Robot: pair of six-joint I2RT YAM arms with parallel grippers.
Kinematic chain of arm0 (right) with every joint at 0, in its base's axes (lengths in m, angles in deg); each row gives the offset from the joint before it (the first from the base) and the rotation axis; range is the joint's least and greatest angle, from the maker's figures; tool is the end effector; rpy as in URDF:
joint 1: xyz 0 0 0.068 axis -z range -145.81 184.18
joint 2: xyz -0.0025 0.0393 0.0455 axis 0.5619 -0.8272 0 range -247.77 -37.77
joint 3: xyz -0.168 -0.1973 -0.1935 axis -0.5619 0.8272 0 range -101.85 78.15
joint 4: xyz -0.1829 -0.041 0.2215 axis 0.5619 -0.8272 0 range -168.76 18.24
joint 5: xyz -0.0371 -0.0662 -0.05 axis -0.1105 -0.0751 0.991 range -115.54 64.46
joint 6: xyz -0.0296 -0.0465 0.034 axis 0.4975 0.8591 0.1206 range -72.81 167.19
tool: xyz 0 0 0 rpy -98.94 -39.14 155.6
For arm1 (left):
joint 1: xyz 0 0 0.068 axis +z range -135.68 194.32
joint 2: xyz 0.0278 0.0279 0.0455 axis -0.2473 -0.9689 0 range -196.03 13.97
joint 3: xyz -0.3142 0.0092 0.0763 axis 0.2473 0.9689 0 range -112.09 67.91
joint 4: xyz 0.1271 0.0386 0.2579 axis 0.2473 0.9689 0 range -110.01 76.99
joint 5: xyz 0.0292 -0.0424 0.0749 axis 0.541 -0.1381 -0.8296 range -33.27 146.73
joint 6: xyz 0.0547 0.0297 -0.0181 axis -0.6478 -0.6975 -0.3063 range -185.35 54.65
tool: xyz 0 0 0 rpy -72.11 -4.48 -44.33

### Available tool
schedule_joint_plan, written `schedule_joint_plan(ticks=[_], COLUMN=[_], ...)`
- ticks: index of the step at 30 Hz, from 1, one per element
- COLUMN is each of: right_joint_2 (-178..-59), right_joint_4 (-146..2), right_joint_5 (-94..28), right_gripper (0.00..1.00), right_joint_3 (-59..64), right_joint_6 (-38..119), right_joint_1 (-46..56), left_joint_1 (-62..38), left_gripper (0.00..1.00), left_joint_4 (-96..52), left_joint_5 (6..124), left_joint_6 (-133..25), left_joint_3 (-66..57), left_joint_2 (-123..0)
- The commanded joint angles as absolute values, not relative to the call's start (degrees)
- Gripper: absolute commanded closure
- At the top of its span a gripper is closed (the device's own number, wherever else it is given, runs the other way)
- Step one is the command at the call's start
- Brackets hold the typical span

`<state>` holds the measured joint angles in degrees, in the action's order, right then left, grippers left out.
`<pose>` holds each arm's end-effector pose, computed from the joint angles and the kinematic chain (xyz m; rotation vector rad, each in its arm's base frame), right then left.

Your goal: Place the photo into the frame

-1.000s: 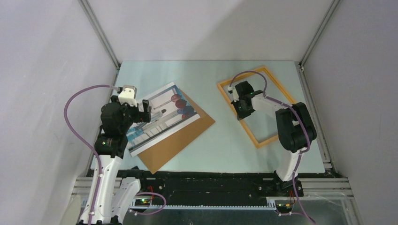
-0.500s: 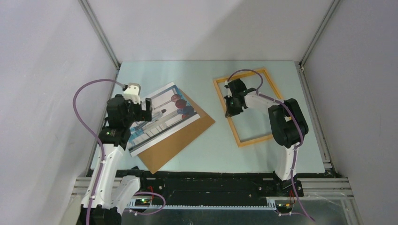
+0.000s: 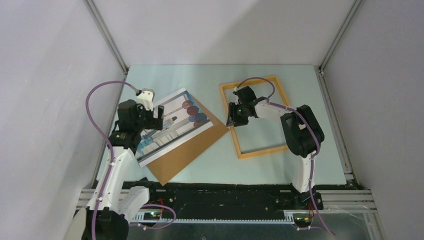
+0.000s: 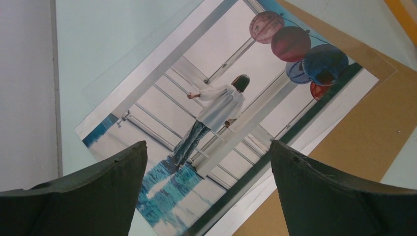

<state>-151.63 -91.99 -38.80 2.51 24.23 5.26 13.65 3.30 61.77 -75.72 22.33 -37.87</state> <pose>0.4021 0.2355 0.1742 -0.2274 2.6722 0.6114 0.2131 -0.0069 0.3302 0.2538 2.0690 0.0113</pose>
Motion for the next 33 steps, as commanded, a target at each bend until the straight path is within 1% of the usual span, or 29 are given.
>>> schedule_joint_plan(ticks=[1,4,6,7,9,11,15,20,22,30,33], right_joint_2=[-150.49,-146.90,-143.81,-143.08,-141.56,-140.73,-140.98,-145.34,-147.86,-160.87,-164.62], right_joint_4=[-94.89,-94.57,-93.96,-93.62,-93.43,-93.42,-92.78,-92.52,-92.75,-98.49,-99.81], right_joint_5=[-41.00,-39.59,-39.24,-39.20,-38.84,-38.06,-36.95,-37.22,-37.91,-42.09,-43.72], right_gripper=[0.44,0.34,0.25,0.18,0.11,0.09,0.08,0.08,0.08,0.09,0.10], right_joint_3=[4.18,4.23,4.19,4.15,3.84,3.09,0.75,-4.38,-7.34,-25.56,-29.32], right_joint_6=[25.50,28.60,30.42,31.88,34.10,36.91,42.38,46.84,47.00,45.41,44.22], right_joint_1=[4.14,4.13,4.10,4.03,3.75,3.09,1.11,-1.74,-2.37,-2.88,-2.93], left_joint_1=[14.05,14.05,14.05,14.05,14.10,14.14,16.00,20.87,23.23,32.46,35.48], left_gripper=[0.02,0.02,0.02,0.02,0.02,0.02,0.02,0.02,0.02,0.02,0.02], left_joint_4=[2.40,2.78,3.05,3.38,4.25,5.72,8.27,12.15,14.16,16.66,17.57], left_joint_5=[58.75,57.52,57.45,57.40,57.04,55.17,54.13,54.55,55.14,56.21,59.47], left_joint_6=[-78.08,-77.71,-76.92,-76.58,-75.41,-74.20,-73.14,-72.83,-72.76,-73.38,-73.09], left_joint_3=[21.27,21.27,21.40,21.26,20.75,20.19,20.04,19.44,18.81,18.50,17.72], left_joint_2=[-38.23,-39.04,-39.57,-40.07,-41.11,-42.28,-44.14,-47.65,-49.38,-55.67,-58.65])
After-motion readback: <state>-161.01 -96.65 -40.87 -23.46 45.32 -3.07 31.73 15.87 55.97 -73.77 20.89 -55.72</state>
